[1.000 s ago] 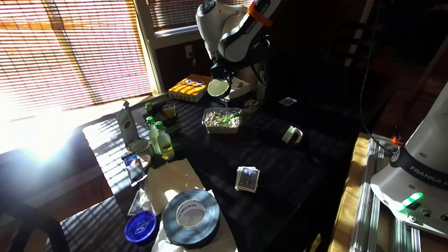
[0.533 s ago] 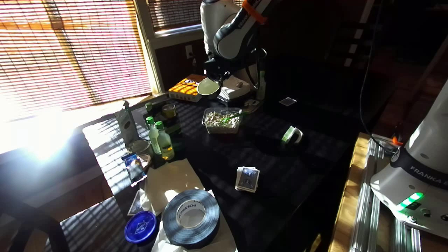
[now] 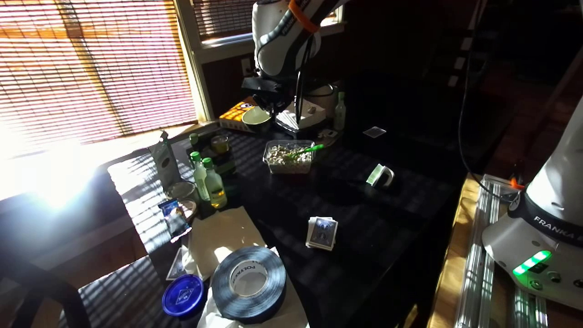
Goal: Pour the contents of the ceramic bowl into the clear lunch box
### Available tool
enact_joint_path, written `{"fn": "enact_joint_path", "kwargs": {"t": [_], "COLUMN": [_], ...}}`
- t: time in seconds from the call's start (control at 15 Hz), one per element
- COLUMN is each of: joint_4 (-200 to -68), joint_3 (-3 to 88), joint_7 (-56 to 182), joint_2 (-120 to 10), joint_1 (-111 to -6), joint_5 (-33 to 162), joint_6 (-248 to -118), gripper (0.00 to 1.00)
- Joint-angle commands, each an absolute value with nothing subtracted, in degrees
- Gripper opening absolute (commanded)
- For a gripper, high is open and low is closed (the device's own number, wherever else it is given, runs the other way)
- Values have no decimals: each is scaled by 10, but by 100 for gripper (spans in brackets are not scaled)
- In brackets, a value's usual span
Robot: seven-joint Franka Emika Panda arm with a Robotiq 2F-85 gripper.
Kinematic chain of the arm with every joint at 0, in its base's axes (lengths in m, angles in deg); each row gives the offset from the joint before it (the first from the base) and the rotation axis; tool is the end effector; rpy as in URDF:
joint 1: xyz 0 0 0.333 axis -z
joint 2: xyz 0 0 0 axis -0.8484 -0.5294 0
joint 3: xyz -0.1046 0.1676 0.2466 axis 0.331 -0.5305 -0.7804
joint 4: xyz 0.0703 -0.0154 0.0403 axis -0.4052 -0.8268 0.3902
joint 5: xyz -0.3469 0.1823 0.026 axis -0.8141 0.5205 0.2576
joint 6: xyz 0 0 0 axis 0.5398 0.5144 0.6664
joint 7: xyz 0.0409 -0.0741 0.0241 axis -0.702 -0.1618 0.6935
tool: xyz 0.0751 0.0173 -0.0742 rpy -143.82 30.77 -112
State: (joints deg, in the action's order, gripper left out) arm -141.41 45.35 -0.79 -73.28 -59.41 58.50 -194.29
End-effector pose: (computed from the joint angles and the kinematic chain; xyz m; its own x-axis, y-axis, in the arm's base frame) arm 0.6858 -0.0535 0.2526 0.3945 -0.8884 0.2349 -0.8968 -0.4279 -0.1122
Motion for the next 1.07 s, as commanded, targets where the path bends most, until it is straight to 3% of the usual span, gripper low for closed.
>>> {"fn": "enact_joint_path", "kwargs": {"t": [0.0, 0.6, 1.0], "joint_4": [-1333, -1168, -1051], "joint_3": [487, 434, 451], "joint_7": [-66, -1, -19], "joint_2": [-795, -908, -980], "joint_1": [-616, -568, -560], "joint_5": [626, 710, 729], "joint_6": [-1932, -1838, -1767], "gripper": [2, 2, 2]}}
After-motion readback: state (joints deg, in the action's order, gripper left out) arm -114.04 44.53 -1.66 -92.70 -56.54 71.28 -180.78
